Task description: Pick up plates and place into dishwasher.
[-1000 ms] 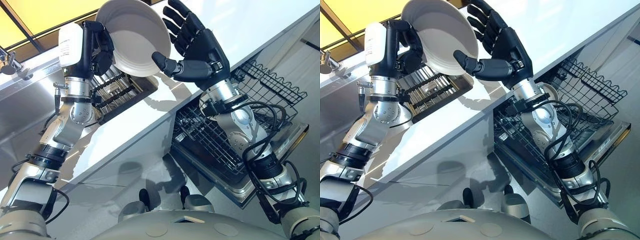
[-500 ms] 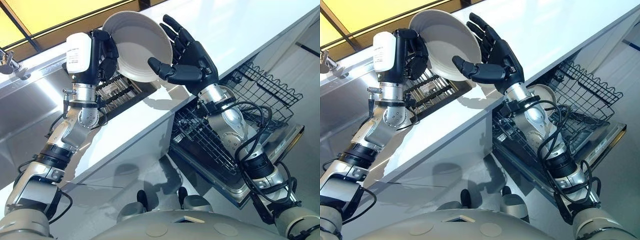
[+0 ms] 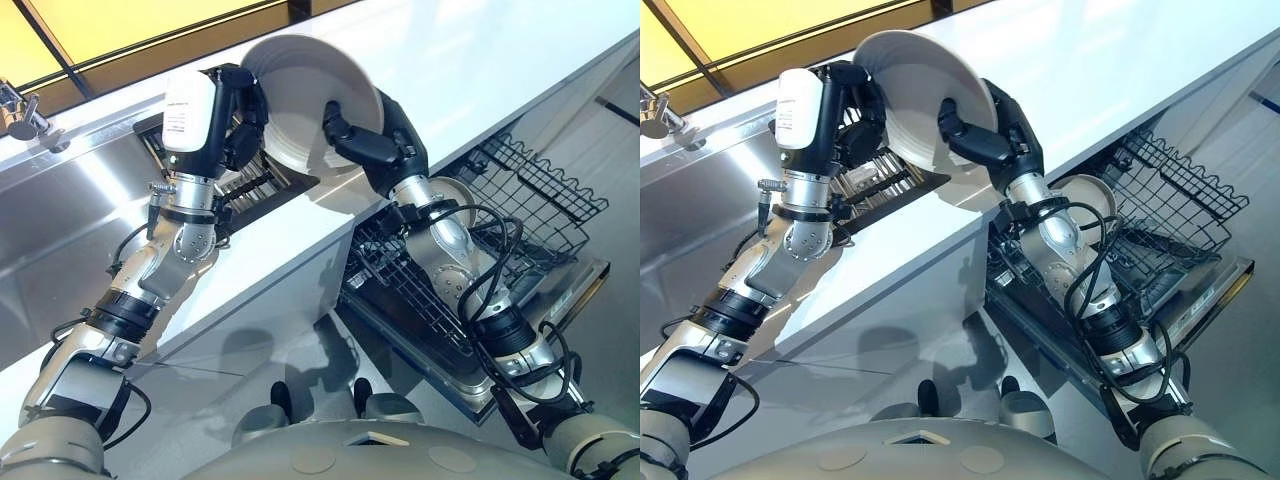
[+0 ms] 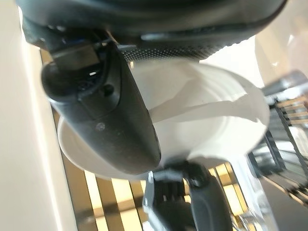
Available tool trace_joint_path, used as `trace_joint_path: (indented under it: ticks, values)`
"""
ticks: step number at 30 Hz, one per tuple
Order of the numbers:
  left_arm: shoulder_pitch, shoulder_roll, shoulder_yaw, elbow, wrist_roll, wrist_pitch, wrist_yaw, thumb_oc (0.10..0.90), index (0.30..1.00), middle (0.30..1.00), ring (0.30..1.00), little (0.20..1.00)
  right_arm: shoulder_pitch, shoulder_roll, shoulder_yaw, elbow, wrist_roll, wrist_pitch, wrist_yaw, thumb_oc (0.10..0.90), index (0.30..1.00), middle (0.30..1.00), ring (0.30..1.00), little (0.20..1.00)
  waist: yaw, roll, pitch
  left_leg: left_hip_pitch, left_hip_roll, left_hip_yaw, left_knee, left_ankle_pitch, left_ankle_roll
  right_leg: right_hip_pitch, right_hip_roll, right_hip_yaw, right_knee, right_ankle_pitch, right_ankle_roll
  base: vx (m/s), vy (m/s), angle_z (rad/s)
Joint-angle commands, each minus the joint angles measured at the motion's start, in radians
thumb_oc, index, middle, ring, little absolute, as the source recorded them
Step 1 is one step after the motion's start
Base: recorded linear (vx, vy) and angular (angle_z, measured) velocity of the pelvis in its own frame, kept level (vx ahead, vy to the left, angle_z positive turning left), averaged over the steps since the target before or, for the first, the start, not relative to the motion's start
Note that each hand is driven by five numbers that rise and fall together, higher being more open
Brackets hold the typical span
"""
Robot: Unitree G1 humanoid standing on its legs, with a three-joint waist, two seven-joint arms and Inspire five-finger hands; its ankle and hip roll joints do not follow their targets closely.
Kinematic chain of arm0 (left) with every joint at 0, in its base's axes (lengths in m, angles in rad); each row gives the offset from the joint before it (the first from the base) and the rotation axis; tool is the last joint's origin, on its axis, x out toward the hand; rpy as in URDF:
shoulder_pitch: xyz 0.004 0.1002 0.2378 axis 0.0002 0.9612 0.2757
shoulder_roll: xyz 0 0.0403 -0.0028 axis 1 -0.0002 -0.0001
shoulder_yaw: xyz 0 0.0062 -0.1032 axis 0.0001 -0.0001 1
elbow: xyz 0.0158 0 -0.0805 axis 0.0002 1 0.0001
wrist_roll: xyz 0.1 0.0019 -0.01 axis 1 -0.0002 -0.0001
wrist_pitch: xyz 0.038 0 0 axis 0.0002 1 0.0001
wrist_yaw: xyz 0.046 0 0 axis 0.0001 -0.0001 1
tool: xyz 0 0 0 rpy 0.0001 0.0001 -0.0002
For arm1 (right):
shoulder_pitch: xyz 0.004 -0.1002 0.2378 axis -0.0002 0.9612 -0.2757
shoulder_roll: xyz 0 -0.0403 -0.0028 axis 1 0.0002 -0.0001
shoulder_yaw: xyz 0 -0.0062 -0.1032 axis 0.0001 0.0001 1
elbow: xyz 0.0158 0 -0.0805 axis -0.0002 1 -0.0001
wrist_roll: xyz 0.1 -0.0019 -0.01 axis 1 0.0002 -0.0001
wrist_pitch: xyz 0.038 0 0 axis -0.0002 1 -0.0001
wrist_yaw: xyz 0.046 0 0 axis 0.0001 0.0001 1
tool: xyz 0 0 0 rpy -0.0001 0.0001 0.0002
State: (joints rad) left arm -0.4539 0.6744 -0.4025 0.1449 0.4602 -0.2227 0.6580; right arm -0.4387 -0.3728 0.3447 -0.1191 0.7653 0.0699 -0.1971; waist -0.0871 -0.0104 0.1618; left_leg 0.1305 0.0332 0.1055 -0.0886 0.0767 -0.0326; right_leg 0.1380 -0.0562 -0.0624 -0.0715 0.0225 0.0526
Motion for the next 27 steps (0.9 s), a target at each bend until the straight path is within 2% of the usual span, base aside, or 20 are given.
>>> trace_joint_path:
  ticks: [1,8,9,10,12,14,16,19,22,27]
  values:
    - [-0.176,0.001,-0.02,-0.062,-0.014,-0.067,0.013,0.1,0.3,0.3,0.3,0.2,-0.111,0.049,0.032,-0.054,0.016,-0.076,0.054,0.1,0.3,0.3,0.3,0.2,0.005,0.009,-0.114,-0.011,-0.066,-0.006,0.006,-0.074,0.046,-0.073,0.081,-0.014,0.091,-0.042,0.018,0.0,0.0,0.0]
    - [-0.156,-0.007,-0.038,-0.044,-0.059,-0.058,-0.048,0.1,0.3,0.3,0.3,0.2,-0.108,0.045,0.024,-0.056,0.026,-0.094,0.039,0.1,0.3,0.3,0.3,0.2,0.009,0.009,-0.111,-0.013,-0.066,-0.008,0.006,-0.071,0.046,-0.072,0.08,-0.015,0.081,-0.036,0.018,0.0,0.0,0.0]
    - [-0.149,-0.009,-0.037,-0.038,-0.105,-0.064,-0.06,0.451,0.601,0.601,0.601,0.551,-0.105,0.045,0.023,-0.056,0.028,-0.101,0.037,0.1,0.3,0.3,0.3,0.2,0.009,0.009,-0.11,-0.013,-0.065,-0.008,0.006,-0.071,0.045,-0.072,0.08,-0.015,0.082,-0.036,0.018,0.0,0.0,0.0]
    - [-0.134,-0.018,-0.024,-0.035,-0.209,-0.064,-0.092,0.8,0.9,0.9,0.9,0.9,-0.101,0.043,0.017,-0.054,0.033,-0.114,0.033,0.1,0.3,0.3,0.3,0.2,0.011,0.01,-0.109,-0.014,-0.065,-0.009,0.007,-0.069,0.044,-0.072,0.081,-0.015,0.083,-0.037,0.018,0.0,0.0,0.0]
    - [-0.115,-0.038,-0.006,-0.031,-0.321,-0.072,-0.131,0.8,0.9,0.9,0.9,0.9,-0.096,0.046,0.007,-0.055,0.024,-0.124,0.026,0.1,0.3,0.3,0.3,0.2,0.013,0.01,-0.108,-0.015,-0.064,-0.011,0.008,-0.069,0.044,-0.072,0.081,-0.014,0.085,-0.039,0.018,0.0,-0.006,0.02]
    - [-0.072,-0.088,0.041,-0.022,-0.49,-0.108,-0.21,0.8,0.9,0.9,0.9,0.9,-0.091,0.048,-0.014,-0.063,-0.003,-0.136,0.01,0.1,0.3,0.3,0.3,0.2,0.016,0.009,-0.107,-0.015,-0.062,-0.013,0.009,-0.069,0.044,-0.071,0.082,-0.014,0.087,-0.042,0.016,0.01,-0.019,0.04]
    - [-0.047,-0.117,0.074,-0.024,-0.558,-0.13,-0.238,0.8,0.9,0.9,0.9,0.9,-0.092,0.044,-0.036,-0.065,-0.034,-0.148,-0.007,0.1,0.3,0.3,0.3,0.2,0.017,0.008,-0.105,-0.014,-0.062,-0.015,0.009,-0.07,0.044,-0.07,0.083,-0.015,0.089,-0.043,0.015,0.0,0.0,0.0]
    - [-0.03,-0.136,0.143,-0.042,-0.675,-0.115,-0.291,0.8,0.9,0.9,0.9,0.9,-0.109,0.014,-0.107,-0.049,-0.156,-0.208,-0.098,0.1,0.3,0.3,0.3,0.2,0.015,0.01,-0.105,-0.012,-0.062,-0.019,0.01,-0.073,0.044,-0.071,0.083,-0.017,0.093,-0.047,0.013,0.0,0.0,0.0]
    - [-0.013,-0.118,0.215,-0.066,-0.74,-0.08,-0.322,0.8,0.9,0.9,0.9,0.9,-0.097,-0.03,-0.199,-0.015,-0.312,-0.269,-0.194,0.1,0.3,0.3,0.3,0.2,0.013,0.017,-0.107,-0.01,-0.063,-0.022,0.011,-0.078,0.045,-0.069,0.082,-0.019,0.095,-0.054,0.012,0.0,0.0,0.0]
    - [0.037,-0.079,0.324,-0.087,-0.757,-0.046,-0.328,0.8,0.9,0.9,0.9,0.9,-0.011,-0.108,-0.34,0.064,-0.459,-0.336,-0.274,0.1,0.3,0.3,0.3,0.2,0.009,0.027,-0.106,-0.005,-0.064,-0.029,0.009,-0.082,0.049,-0.063,0.08,-0.019,0.097,-0.063,0.011,0.0,0.0,0.0]
